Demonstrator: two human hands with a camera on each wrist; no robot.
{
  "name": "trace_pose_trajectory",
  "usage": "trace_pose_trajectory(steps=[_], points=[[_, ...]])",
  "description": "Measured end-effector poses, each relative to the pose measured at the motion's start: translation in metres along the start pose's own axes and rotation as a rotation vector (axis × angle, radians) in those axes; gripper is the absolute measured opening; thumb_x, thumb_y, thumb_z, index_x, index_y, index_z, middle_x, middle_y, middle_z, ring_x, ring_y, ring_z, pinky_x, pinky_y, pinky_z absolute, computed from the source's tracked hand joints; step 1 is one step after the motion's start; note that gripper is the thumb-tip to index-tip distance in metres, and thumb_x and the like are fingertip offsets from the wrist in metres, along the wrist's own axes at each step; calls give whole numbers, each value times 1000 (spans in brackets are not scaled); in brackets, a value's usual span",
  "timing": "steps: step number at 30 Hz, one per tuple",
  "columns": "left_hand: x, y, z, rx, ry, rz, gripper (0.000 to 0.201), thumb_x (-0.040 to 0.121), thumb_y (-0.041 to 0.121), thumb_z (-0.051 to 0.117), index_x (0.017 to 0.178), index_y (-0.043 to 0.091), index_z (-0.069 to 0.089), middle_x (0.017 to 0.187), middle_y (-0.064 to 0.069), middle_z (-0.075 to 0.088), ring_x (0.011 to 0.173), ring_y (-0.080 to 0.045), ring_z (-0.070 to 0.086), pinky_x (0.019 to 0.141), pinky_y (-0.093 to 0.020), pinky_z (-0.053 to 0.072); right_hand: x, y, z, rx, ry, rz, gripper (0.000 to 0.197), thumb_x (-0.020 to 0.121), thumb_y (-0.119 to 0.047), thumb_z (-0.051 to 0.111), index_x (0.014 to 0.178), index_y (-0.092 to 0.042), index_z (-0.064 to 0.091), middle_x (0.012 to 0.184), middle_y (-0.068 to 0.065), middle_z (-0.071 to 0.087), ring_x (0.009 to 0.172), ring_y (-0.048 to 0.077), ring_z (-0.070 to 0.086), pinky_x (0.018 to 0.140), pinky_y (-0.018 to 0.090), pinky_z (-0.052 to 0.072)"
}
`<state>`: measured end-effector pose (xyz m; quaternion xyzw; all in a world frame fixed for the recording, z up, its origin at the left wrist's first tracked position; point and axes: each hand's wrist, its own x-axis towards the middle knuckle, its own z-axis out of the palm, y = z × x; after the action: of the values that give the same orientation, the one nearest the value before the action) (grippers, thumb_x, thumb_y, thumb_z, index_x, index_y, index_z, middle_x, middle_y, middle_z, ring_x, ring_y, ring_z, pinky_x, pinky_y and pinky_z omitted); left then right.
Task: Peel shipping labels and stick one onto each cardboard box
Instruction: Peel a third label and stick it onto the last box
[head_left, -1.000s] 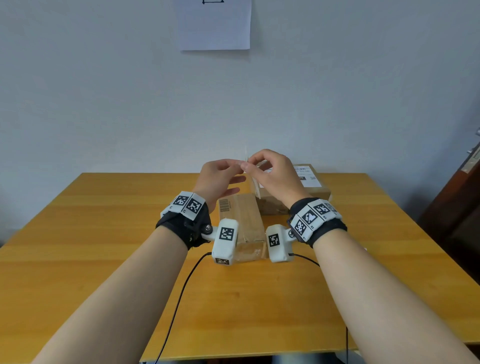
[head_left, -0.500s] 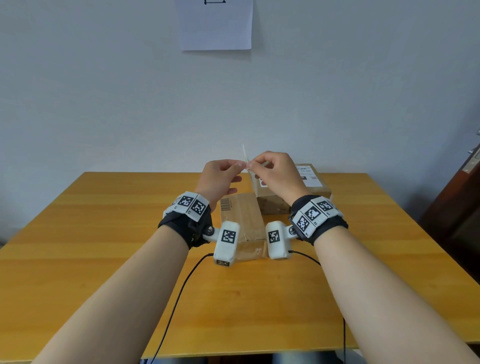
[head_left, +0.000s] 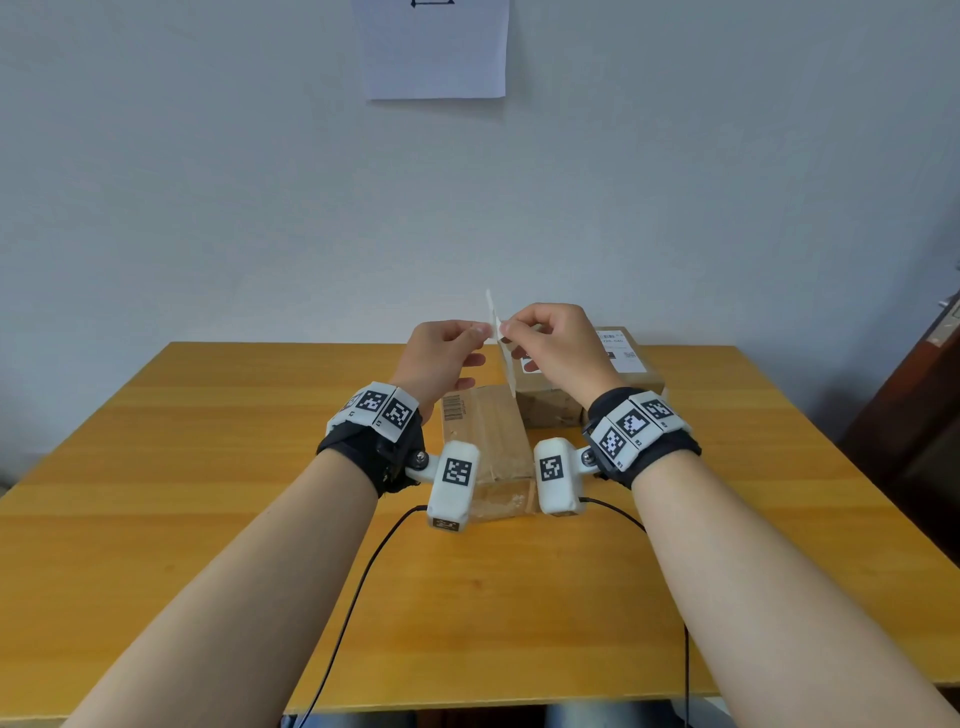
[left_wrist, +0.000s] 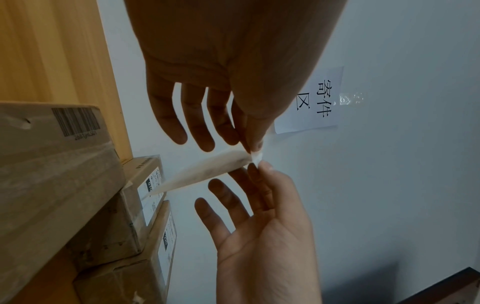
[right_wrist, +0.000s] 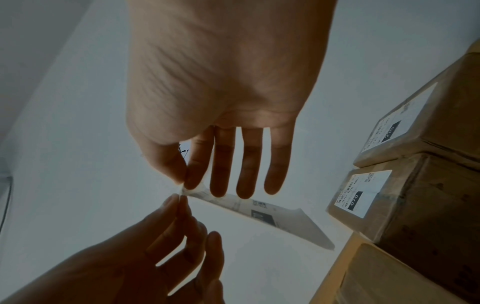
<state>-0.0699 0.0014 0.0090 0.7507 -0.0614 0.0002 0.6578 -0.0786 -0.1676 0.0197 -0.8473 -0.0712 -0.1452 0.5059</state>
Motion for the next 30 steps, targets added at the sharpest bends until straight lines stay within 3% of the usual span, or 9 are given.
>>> trace_pose_trajectory(steps=[8,14,20,27,30], points=[[-1,0,0,18,9,-10,18,104,32,58,104,22,73,100,6,70,93,-10,69,82,-35,60,1,3,-3,-5,-17,23,14,97,-31,67,91,-24,77,89,-1,77,81,12,74,81,42,64],[-2,0,-1,19,8,-21,19,104,32,58,107,21,73,97,6,70,94,-12,69,83,-36,59,4,6,-5,-48,-55,16,12,99,-35,65,91,-32,73,92,-9,75,80,7,73,81,41,64],[-2,-2,-1,26,5,-31,25,104,33,57,116,15,71,103,2,69,93,-12,69,83,-36,60,5,7,-5,-79,-86,24,13,102,-33,60,100,-28,72,94,-12,75,82,7,72,81,38,64],[-1,-1,-2,-18,-4,-38,25,105,32,55,116,15,71,104,5,75,96,-13,72,80,-35,60,3,5,-2,-8,-101,34,19,104,-30,55,98,-23,72,92,-9,76,83,15,74,80,42,64],[-2,1,-2,-33,-21,-27,22,106,31,55,111,17,71,104,6,76,95,-12,72,80,-35,61,1,1,0,76,-99,67,31,106,-40,49,101,-18,72,92,-6,76,84,22,75,77,45,62]])
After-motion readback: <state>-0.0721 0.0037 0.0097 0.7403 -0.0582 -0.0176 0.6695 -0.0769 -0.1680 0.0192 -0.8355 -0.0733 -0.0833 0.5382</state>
